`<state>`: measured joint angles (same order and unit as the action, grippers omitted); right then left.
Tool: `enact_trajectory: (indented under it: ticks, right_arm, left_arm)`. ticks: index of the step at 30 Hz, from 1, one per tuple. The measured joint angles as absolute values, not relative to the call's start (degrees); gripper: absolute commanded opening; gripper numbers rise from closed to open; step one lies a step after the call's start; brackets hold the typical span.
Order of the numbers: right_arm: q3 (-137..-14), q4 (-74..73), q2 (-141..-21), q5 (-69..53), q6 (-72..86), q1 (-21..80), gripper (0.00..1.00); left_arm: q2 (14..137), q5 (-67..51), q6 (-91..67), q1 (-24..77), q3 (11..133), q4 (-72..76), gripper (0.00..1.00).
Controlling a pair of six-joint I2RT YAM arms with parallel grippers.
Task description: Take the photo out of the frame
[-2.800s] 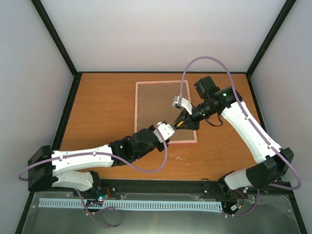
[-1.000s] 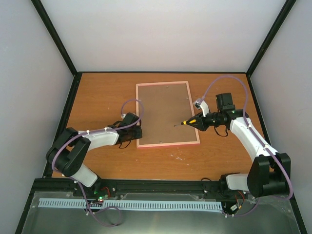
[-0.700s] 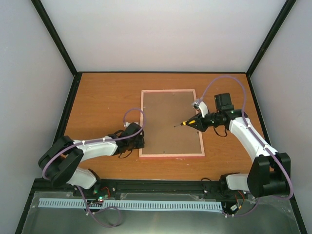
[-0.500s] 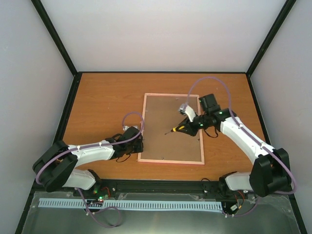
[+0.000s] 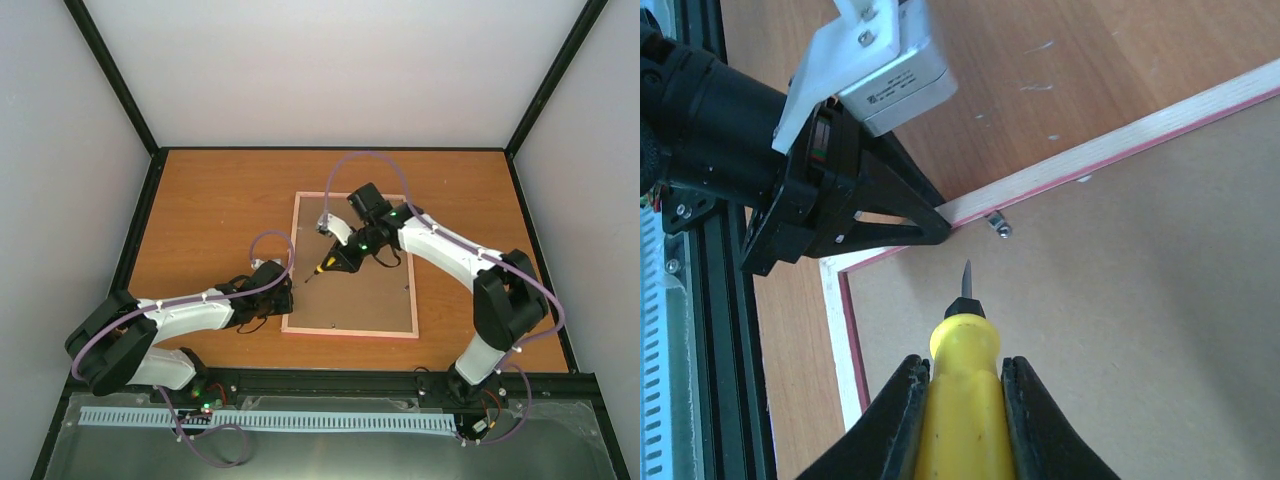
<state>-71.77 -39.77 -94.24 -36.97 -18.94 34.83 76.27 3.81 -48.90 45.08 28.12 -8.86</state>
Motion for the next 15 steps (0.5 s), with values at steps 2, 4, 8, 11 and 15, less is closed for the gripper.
enact_trajectory:
  ticks: [2, 4, 8, 11, 15]
  right_arm:
    - [-72.4, -40.0, -95.9, -36.8, -18.8, 36.3, 0.03]
    - [-72.8, -40.1, -97.3, -36.6, -18.7, 37.4, 0.03]
    - [-74.5, -40.5, -100.1, -36.2, -18.5, 38.8, 0.03]
    - [-76.5, -40.5, -102.1, -35.8, -18.2, 39.3, 0.03]
    - [-78.3, -40.4, -104.4, -35.6, -17.7, 39.6, 0.03]
  left_arm:
    - [76.3, 3.8, -48.9, 45.1, 28.1, -8.8, 0.01]
    - [76.2, 3.8, -49.0, 45.1, 28.0, -8.7, 0.01]
    - [76.1, 3.8, -49.0, 45.1, 27.7, -8.2, 0.01]
    - [76.1, 3.8, -49.0, 45.1, 27.7, -8.2, 0.01]
    - [76.0, 3.8, -49.0, 45.1, 27.6, -8.1, 0.01]
